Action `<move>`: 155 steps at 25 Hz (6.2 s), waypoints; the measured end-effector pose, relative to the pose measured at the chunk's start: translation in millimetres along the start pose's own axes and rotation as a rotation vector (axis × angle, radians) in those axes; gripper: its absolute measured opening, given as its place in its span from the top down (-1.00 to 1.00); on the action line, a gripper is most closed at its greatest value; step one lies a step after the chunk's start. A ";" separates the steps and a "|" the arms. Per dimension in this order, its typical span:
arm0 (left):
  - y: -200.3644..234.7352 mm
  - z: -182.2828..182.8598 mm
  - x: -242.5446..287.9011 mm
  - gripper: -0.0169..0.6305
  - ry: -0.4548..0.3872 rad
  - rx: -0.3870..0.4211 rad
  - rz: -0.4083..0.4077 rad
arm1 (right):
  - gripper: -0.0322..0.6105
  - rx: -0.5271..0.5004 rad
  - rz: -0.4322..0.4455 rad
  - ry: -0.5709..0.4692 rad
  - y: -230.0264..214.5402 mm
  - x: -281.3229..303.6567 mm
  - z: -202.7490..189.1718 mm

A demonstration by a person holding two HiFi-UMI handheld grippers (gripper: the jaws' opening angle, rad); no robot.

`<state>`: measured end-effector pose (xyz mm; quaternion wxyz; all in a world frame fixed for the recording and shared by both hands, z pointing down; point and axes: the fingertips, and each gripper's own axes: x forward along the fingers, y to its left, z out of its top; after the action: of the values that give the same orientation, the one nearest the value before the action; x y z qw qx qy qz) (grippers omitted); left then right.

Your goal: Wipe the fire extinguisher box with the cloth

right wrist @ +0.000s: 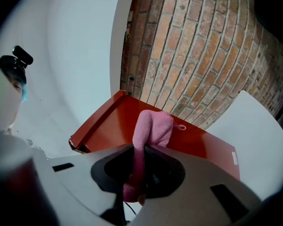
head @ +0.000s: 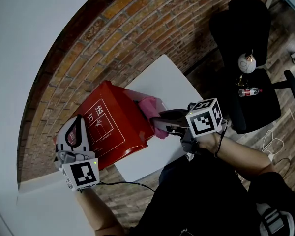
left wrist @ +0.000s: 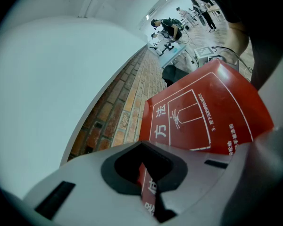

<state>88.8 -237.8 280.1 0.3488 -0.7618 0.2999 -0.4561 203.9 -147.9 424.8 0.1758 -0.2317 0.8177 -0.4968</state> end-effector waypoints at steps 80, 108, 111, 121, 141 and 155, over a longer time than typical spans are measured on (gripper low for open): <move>-0.5 -1.2 1.3 0.89 0.011 0.009 -0.007 | 0.70 0.078 -0.301 0.184 -261.5 -11.5 -126.8; -0.9 -2.6 1.4 0.89 0.018 0.008 -0.011 | 0.70 0.105 -0.490 0.262 -339.0 -19.4 -173.5; -0.4 -3.1 1.5 0.89 0.023 0.010 -0.009 | 0.70 0.087 -0.516 0.254 -341.3 -19.3 -173.5; 1.5 -2.1 0.7 0.89 0.012 0.002 0.001 | 0.70 0.028 -0.658 0.176 -332.2 -34.4 -165.8; 25.1 -10.6 -93.7 0.89 -0.360 0.089 0.207 | 0.70 -0.065 -0.756 -0.353 -152.4 -75.5 -126.3; 20.4 -34.9 -109.9 0.89 -0.641 0.255 0.001 | 0.70 -0.210 -0.717 -0.731 12.6 -60.5 -139.0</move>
<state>10.0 -173.4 222.2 0.5179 -0.8165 0.1159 -0.2273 179.6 -7.7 478.8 0.2444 -0.6717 0.6177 -0.3279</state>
